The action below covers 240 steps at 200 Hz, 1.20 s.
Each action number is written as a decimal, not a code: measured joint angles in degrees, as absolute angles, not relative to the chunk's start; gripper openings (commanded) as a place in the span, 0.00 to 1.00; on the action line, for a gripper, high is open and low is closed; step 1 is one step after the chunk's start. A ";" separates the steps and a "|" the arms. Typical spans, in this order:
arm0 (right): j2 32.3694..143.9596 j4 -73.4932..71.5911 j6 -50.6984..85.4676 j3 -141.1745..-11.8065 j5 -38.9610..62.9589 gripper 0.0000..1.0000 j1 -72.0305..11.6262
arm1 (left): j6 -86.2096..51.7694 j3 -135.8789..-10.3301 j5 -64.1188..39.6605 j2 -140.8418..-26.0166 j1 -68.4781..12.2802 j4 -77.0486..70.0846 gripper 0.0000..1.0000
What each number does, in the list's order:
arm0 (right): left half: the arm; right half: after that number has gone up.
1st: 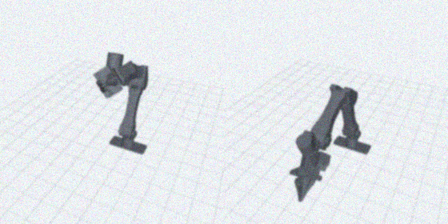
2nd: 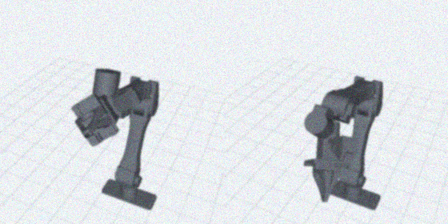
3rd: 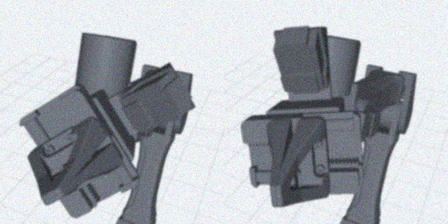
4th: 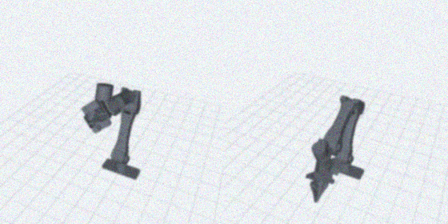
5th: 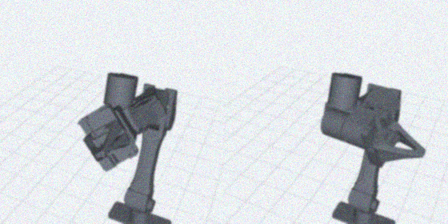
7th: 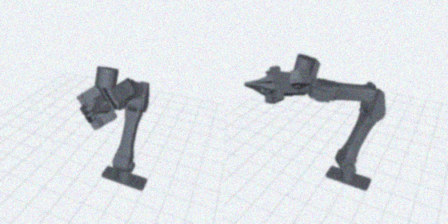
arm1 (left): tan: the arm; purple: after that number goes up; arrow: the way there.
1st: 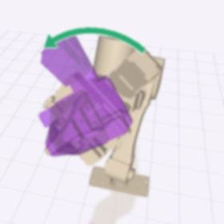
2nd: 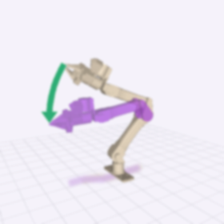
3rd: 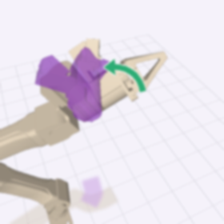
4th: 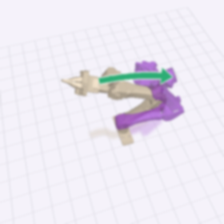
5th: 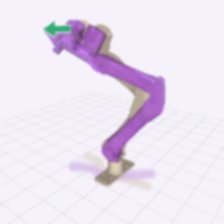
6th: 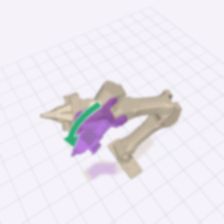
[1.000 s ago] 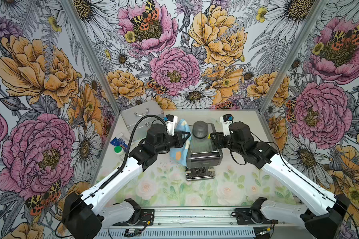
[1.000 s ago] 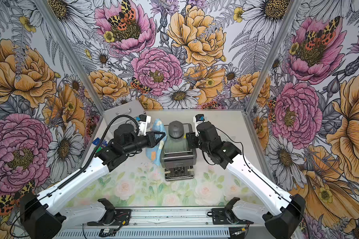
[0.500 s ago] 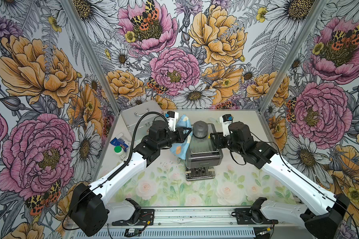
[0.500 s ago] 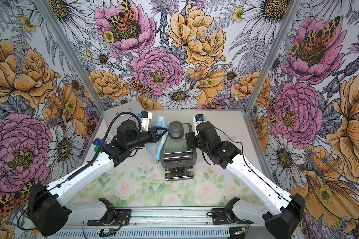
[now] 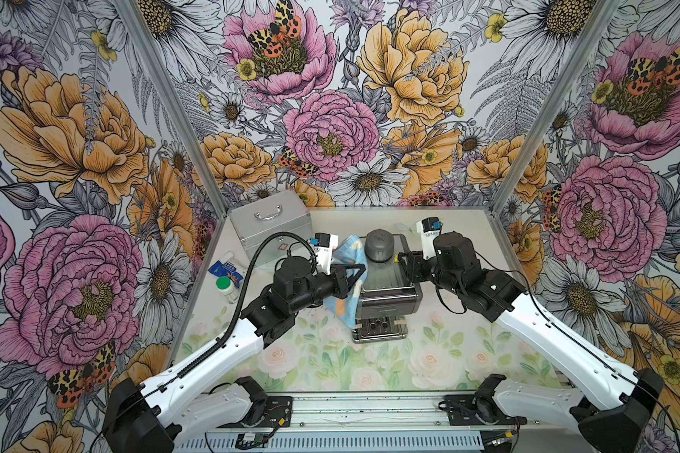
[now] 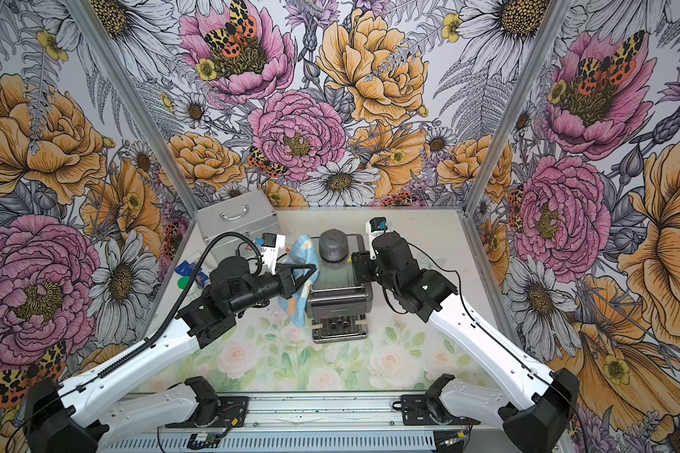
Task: Wipe the surface of a coffee machine
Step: Wipe the dirt from the surface of the coffee machine.
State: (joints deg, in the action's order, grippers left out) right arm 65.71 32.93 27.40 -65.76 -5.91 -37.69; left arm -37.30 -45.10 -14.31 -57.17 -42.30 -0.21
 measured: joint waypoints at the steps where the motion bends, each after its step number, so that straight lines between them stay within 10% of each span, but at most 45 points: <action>1: 65.69 32.91 27.40 -65.73 -5.91 0.45 -37.69 | -37.39 -44.97 -14.26 -57.01 -42.33 -0.19 0.00; 76: 65.63 32.73 27.42 -65.56 -5.96 0.45 -37.80 | -40.14 -39.16 -9.47 -49.28 -43.99 1.65 0.00; 240: 66.92 35.05 27.40 -67.59 -6.17 0.45 -37.85 | -37.34 -45.54 -15.99 -72.20 -30.13 4.10 0.00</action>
